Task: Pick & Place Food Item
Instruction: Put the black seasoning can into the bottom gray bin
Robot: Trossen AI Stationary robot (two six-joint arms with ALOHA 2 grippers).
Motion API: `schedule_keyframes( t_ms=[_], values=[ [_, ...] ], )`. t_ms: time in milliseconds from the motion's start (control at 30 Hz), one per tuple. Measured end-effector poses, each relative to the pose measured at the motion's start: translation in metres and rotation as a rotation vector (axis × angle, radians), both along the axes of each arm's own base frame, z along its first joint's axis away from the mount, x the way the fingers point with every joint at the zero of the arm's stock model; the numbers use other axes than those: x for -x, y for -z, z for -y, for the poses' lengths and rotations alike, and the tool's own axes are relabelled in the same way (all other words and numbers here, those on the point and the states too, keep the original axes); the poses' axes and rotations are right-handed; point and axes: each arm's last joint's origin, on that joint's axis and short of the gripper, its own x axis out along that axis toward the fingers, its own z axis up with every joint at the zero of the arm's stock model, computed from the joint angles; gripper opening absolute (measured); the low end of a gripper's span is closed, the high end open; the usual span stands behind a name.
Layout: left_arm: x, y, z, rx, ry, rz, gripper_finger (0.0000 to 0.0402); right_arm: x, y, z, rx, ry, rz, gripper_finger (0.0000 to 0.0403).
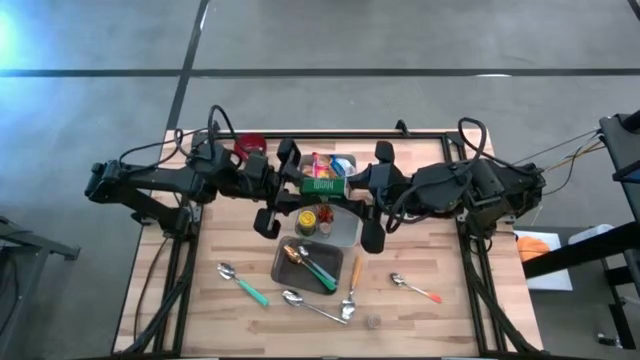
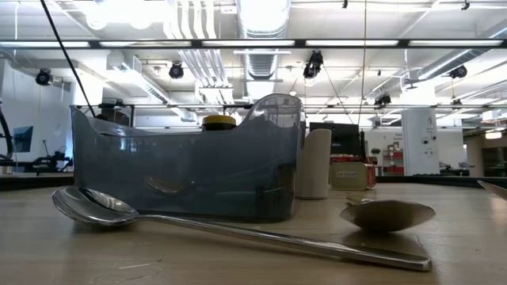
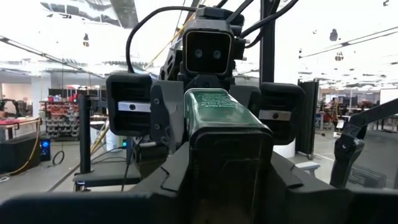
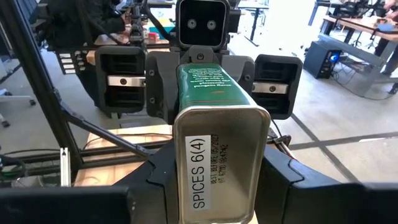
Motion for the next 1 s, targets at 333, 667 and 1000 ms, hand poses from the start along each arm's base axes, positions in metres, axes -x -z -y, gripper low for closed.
schedule_keyframes(
  t_ms=[333,667,1000],
  values=[
    [0.000,0.002,0.001,0.052,0.047,-0.033,0.0110,0.000,0.005,-0.002,0.003,-0.032,-0.041,0.0233],
    [0.000,0.000,-0.007,0.178,-0.029,-0.226,0.0110,0.009,0.016,0.004,0.021,0.102,-0.153,0.0395],
    [0.005,-0.015,-0.031,0.204,-0.284,-0.512,0.0110,0.052,0.025,0.018,-0.108,0.259,-0.338,0.0398]
  ],
)
